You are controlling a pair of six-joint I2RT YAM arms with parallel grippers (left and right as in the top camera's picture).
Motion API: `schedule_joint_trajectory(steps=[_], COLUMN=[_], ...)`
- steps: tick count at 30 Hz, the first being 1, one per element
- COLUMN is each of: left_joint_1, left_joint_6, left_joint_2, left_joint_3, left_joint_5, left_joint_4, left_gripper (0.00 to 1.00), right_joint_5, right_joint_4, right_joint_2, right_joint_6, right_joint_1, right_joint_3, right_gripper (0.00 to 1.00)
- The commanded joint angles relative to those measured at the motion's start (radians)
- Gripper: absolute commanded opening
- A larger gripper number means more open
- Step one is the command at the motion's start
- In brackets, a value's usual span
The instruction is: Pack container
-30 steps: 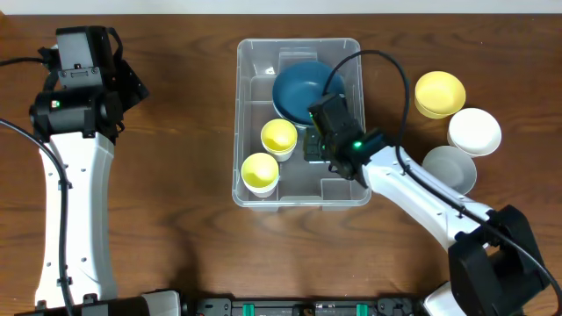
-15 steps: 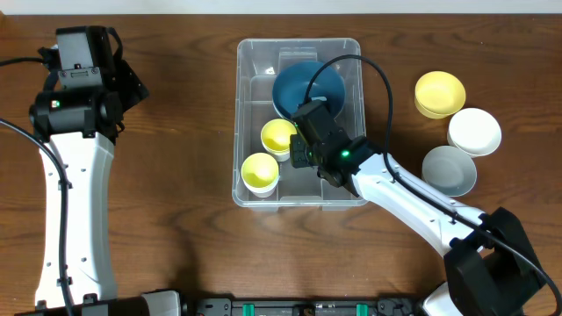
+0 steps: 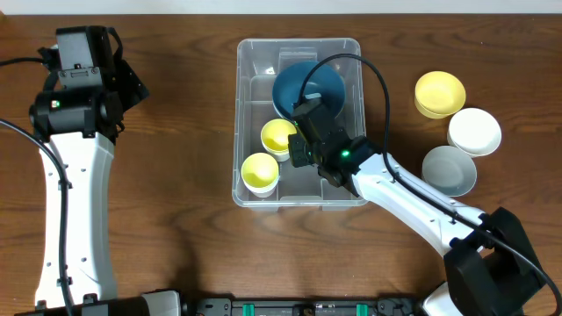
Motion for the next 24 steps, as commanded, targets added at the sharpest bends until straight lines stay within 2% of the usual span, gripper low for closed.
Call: schedule_joint_trajectory(steps=[1,11,24], left_joint_1=[0.004,0.004,0.004], left_joint_6=[-0.005,-0.005,-0.005], left_joint_2=[-0.002,-0.002,-0.002], left_joint_3=[0.017,0.017,0.017], left_joint_5=[-0.021,-0.021,-0.021], left_joint_4=[-0.003,-0.003,-0.003], left_gripper=[0.98,0.98,0.98], right_joint_5=[-0.053,-0.073,0.032], right_joint_4=[0.013,0.02,-0.078], right_joint_2=[-0.008,-0.008,-0.061], right_joint_6=[-0.083,-0.133,-0.13], right_joint_1=[0.005,0.005,-0.005], right_joint_3=[-0.007,-0.008,-0.003], right_gripper=[0.01,0.01,0.01])
